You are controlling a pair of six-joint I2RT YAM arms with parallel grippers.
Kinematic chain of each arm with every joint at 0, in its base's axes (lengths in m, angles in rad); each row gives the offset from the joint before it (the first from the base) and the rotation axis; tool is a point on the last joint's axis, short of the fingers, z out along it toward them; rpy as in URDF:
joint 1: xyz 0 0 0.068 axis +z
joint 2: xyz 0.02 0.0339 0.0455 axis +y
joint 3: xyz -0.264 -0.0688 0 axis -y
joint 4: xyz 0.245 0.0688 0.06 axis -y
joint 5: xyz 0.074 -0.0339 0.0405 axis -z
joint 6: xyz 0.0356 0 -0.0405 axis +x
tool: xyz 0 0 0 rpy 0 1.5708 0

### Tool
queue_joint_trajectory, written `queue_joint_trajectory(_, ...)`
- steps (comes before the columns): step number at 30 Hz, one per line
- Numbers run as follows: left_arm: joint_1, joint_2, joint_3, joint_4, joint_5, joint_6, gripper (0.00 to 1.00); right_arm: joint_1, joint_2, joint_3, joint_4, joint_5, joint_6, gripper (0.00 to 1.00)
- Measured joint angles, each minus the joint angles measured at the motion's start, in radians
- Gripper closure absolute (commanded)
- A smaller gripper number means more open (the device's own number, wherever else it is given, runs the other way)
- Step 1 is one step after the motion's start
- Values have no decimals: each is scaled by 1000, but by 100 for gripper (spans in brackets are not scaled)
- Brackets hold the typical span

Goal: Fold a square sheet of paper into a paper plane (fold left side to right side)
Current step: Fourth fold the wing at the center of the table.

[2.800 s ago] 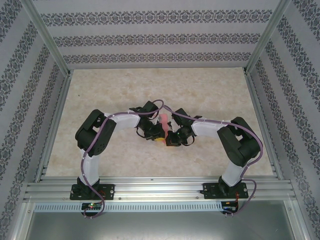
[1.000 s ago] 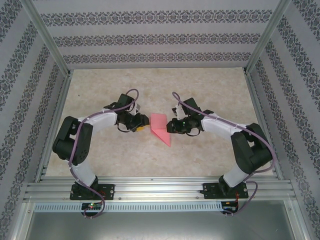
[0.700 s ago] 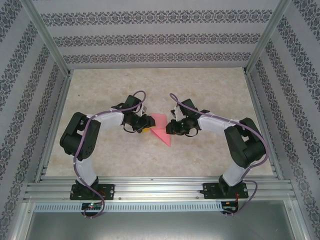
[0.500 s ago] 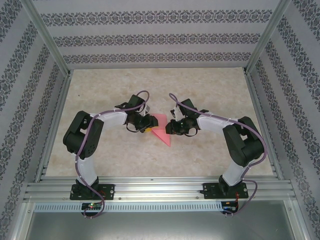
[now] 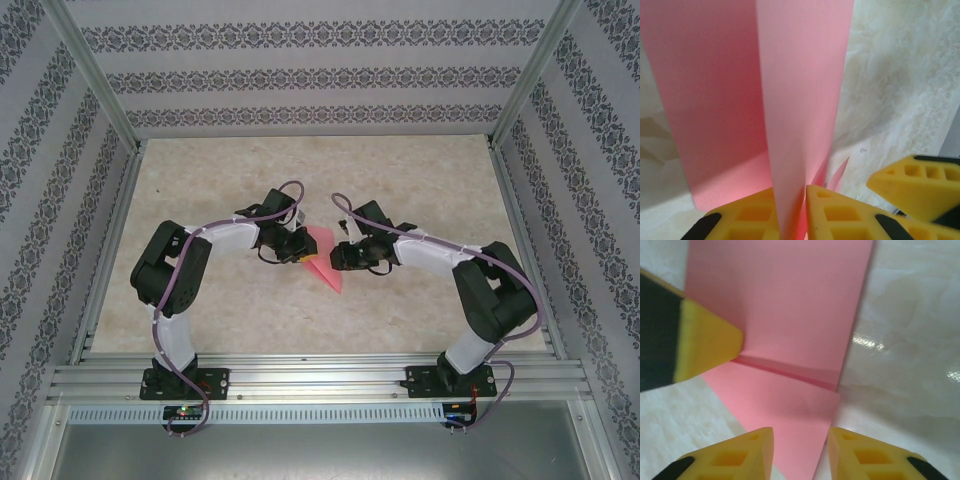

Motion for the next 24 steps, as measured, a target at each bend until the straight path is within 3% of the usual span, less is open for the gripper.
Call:
queue_joint_trajectory(11, 0, 0, 0, -19, -8, 0, 84, 185, -54, -28, 11, 222, -18, 57)
queue_joint_trajectory(24, 0, 0, 3, -47, -8, 0, 84, 255, 46, -29, 26, 323, -13, 58)
